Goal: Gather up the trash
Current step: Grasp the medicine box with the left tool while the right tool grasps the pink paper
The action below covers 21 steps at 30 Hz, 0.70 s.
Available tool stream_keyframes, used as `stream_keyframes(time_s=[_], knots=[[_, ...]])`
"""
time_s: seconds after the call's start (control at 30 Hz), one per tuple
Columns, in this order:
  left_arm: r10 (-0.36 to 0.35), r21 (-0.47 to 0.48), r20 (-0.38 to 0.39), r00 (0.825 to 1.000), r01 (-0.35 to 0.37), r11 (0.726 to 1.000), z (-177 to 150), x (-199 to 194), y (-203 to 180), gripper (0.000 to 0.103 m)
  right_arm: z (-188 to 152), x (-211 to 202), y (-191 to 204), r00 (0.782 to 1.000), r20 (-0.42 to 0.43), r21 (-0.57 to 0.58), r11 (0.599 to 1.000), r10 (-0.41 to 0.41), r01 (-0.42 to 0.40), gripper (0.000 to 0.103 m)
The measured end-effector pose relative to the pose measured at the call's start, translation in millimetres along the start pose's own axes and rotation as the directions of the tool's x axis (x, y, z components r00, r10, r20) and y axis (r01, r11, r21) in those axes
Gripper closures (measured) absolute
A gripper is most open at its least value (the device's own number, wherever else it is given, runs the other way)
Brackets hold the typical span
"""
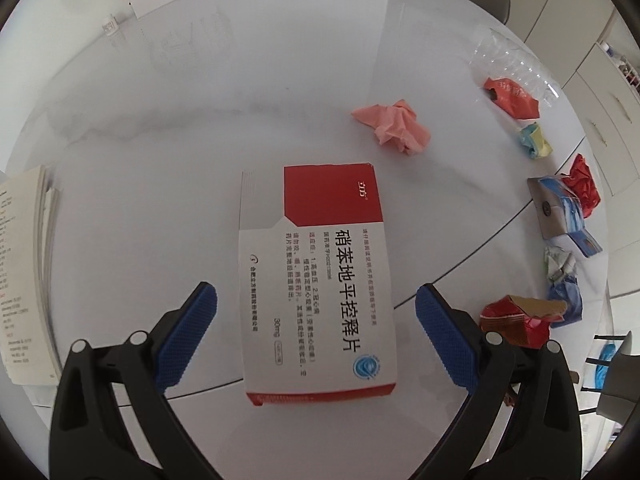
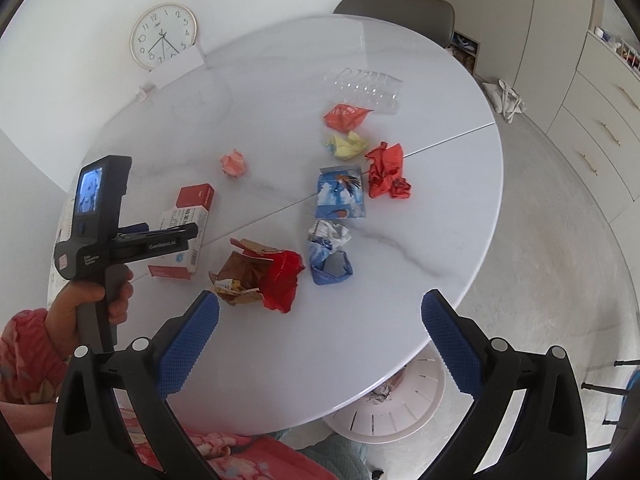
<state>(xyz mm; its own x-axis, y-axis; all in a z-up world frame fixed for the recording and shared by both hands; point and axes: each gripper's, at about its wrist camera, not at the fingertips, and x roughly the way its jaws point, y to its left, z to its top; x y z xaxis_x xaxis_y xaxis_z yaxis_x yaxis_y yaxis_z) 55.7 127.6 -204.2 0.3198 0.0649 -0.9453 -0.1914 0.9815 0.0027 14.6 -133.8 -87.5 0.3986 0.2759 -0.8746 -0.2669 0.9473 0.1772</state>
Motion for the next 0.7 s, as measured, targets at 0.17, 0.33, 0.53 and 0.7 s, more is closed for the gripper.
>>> stream_keyframes(time_s=[0.17, 0.33, 0.53, 0.7], knots=[[-0.009, -0.014, -0.016, 1.000, 0.009, 1.000, 0.5, 6.7, 3.1, 0.008, 4.7, 12.4, 5.7, 1.000, -0.030, -0.005, 1.000, 0.005, -0.006, 0.002], [-0.006, -0.019, -0.033, 0.999, 0.005, 1.000, 1.5, 14.0, 4.2, 0.008, 9.2, 17.7, 4.7, 0.999, -0.044, -0.011, 1.000, 0.009, -0.010, 0.002], [-0.006, -0.017, -0.045, 0.999, 0.005, 1.000, -1.3, 20.9, 1.7, 0.023, 20.2, 21.9, 4.7, 0.999, -0.046, -0.016, 0.999, 0.028, -0.029, 0.002], [-0.021, -0.027, -0.035, 0.999, 0.020, 0.999, -1.4, 18.7, 4.6, 0.024, 53.0, 41.6, 29.4, 0.997, -0.040, -0.109, 0.991, 0.067, -0.071, 0.002]])
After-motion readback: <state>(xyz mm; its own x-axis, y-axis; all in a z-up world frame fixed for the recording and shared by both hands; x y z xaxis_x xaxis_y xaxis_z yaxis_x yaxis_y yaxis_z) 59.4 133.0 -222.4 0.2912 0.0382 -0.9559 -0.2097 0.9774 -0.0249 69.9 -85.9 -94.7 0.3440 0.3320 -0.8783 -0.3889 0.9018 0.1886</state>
